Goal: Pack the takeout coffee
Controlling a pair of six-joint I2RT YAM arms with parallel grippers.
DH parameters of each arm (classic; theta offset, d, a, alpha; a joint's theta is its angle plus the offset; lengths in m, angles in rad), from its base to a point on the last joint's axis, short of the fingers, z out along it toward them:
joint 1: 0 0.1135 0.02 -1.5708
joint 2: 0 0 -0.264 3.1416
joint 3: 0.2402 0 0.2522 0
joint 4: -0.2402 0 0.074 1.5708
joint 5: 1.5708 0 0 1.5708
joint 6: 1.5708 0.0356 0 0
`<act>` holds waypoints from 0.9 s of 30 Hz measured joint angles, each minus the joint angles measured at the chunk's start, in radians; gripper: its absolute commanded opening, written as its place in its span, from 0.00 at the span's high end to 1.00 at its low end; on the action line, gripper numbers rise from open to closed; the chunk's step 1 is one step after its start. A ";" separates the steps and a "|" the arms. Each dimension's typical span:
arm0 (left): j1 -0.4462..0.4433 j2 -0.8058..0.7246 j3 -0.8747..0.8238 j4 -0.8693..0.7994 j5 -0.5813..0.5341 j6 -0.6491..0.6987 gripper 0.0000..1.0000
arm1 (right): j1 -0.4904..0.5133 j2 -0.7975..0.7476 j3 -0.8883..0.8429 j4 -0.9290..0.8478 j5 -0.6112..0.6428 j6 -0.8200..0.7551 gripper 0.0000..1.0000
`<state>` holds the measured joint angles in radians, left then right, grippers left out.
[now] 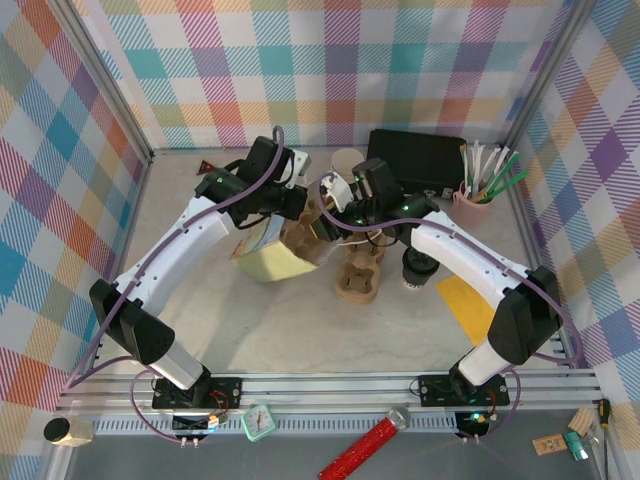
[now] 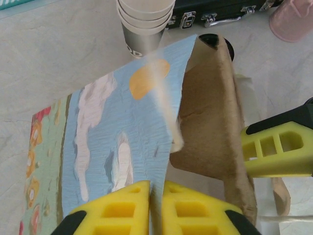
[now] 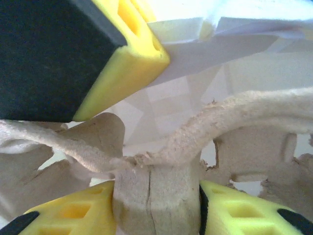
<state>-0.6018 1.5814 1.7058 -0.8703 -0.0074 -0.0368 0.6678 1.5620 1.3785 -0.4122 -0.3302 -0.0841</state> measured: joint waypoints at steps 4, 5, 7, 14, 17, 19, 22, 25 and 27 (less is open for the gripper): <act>-0.001 -0.002 -0.001 0.018 0.000 -0.004 0.67 | 0.001 0.014 -0.003 0.002 -0.012 0.003 0.56; -0.001 -0.003 -0.002 0.018 0.000 -0.005 0.67 | 0.001 0.021 -0.003 0.002 -0.013 0.003 0.56; -0.001 -0.004 -0.002 0.019 0.000 -0.007 0.70 | 0.001 0.032 -0.003 0.003 -0.018 0.003 0.56; -0.001 -0.011 -0.003 0.036 -0.001 -0.021 0.86 | 0.002 0.060 -0.003 0.011 -0.023 0.007 0.56; -0.001 -0.013 -0.003 0.036 -0.003 -0.021 0.87 | 0.006 0.067 -0.004 0.016 -0.024 0.018 0.56; -0.001 -0.016 -0.003 0.036 -0.005 -0.021 0.92 | 0.007 0.067 -0.006 0.018 -0.024 0.020 0.57; -0.001 -0.023 -0.003 0.038 -0.003 -0.029 1.00 | 0.008 0.067 -0.007 0.024 -0.024 0.025 0.57; -0.001 -0.028 -0.003 0.039 0.000 -0.027 1.00 | 0.010 0.067 -0.010 0.034 -0.024 0.029 0.57; -0.001 -0.028 -0.004 0.040 0.000 -0.028 1.00 | 0.015 0.067 -0.010 0.041 -0.024 0.029 0.57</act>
<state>-0.6025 1.5532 1.7020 -0.8307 -0.0071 -0.0647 0.6830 1.6291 1.3682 -0.3710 -0.3538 -0.0551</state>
